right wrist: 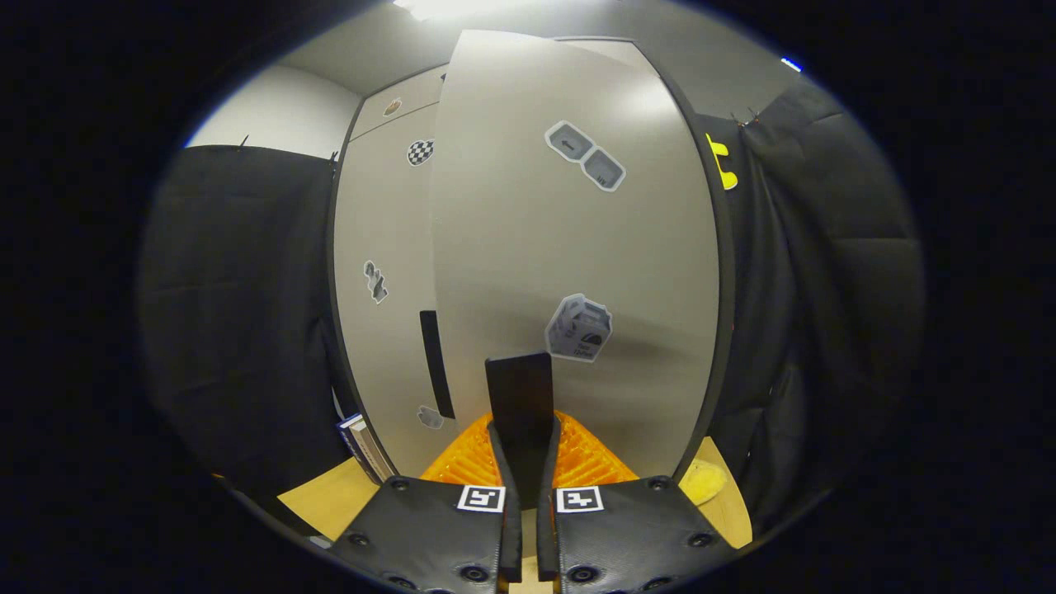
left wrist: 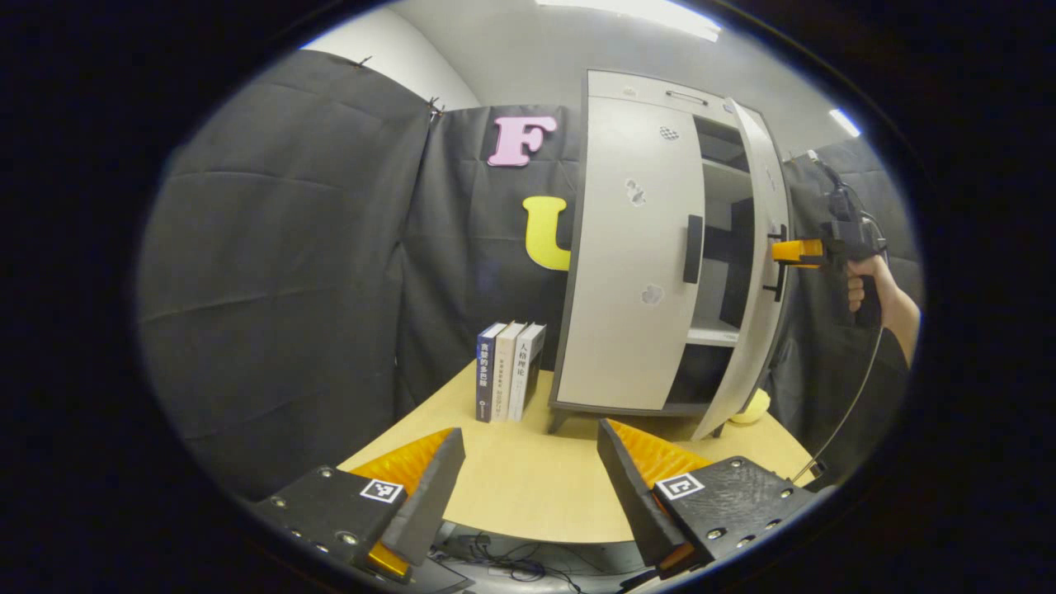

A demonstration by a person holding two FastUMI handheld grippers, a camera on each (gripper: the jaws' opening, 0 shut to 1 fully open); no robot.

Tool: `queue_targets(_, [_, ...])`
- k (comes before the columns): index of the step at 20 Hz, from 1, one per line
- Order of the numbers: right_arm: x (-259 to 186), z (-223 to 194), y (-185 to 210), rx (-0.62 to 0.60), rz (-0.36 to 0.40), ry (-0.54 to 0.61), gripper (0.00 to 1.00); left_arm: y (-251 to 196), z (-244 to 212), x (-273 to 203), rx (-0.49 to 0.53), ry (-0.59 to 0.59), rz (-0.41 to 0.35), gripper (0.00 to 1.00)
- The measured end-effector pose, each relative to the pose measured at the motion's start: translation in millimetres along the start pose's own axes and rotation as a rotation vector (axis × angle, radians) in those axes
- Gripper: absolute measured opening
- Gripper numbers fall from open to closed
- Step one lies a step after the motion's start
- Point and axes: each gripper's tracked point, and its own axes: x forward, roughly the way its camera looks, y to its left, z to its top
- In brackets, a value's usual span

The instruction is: Open the right door of the double-door shoe cabinet with the right hand, and open the left door with the left hand.

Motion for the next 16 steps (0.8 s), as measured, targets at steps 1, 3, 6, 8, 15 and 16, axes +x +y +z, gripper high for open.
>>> queue_targets(1, [-3,0,-2,0.001,0.0,0.003,0.09,-1,-1,0,-0.001,0.004,-0.008,0.95])
queue_targets(3, [-10,-1,-6,-0.013,0.004,0.012,0.09,-5,-2,0,0.0,0.007,-0.027,0.95])
queue_targets(6, [-22,-2,-15,-0.011,0.01,0.02,0.07,-11,-2,0,0.016,0.014,-0.063,0.96])
queue_targets(8, [-30,-3,-23,-0.01,0.0,0.015,0.08,-11,-1,1,0.045,0.013,-0.083,0.96])
queue_targets(15, [-65,-6,-60,0.041,-0.076,0.007,0.08,-27,-4,2,0.05,0.027,-0.157,0.95])
queue_targets(16, [-68,-7,-66,0.046,-0.082,0.008,0.08,-28,-4,2,0.05,0.031,-0.166,0.95])
